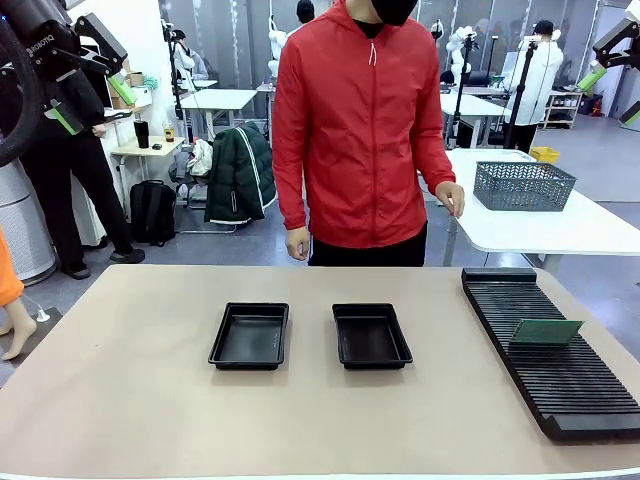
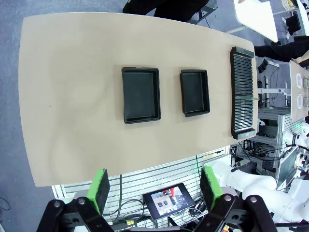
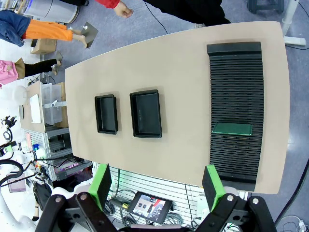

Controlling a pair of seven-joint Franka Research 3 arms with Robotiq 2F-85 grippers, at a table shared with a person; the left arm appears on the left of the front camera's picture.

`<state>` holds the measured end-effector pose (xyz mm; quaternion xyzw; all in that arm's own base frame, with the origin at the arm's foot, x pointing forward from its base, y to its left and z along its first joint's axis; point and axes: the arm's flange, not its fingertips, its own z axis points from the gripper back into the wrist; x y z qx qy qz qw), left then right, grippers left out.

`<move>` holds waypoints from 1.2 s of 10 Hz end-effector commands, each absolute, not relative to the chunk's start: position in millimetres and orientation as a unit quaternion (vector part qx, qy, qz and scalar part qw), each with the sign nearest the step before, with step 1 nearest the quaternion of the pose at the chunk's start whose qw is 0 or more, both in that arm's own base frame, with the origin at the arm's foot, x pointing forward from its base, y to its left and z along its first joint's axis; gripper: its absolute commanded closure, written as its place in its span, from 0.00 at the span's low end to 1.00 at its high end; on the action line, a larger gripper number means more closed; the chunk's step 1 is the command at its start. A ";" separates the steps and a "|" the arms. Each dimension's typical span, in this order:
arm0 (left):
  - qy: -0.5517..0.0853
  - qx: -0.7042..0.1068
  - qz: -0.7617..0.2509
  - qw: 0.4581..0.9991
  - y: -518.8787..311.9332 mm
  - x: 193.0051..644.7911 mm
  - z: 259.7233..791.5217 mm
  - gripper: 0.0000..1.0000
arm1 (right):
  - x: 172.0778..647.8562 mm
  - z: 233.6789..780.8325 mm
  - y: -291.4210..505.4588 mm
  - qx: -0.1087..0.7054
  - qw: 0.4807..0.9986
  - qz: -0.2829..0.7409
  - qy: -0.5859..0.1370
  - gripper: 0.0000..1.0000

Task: Inspect and transfer BCBs to ESD trays.
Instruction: Pick up the Blank PCB from the PCB Rack and place it in the left ESD tray.

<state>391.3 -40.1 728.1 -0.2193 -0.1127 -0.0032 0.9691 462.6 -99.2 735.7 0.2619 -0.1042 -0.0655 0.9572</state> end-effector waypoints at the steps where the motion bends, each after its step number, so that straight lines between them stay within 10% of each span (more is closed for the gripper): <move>1: -0.114 -0.218 -0.006 0.969 -38.7 391.0 728.1 0.00 | 462.7 734.4 -99.4 0.263 0.957 -0.067 -0.105 0.00; 12: -0.114 -0.218 -0.006 0.969 -38.7 391.0 728.1 0.00 | 434.6 679.0 -86.5 0.199 0.950 0.163 -0.174 0.00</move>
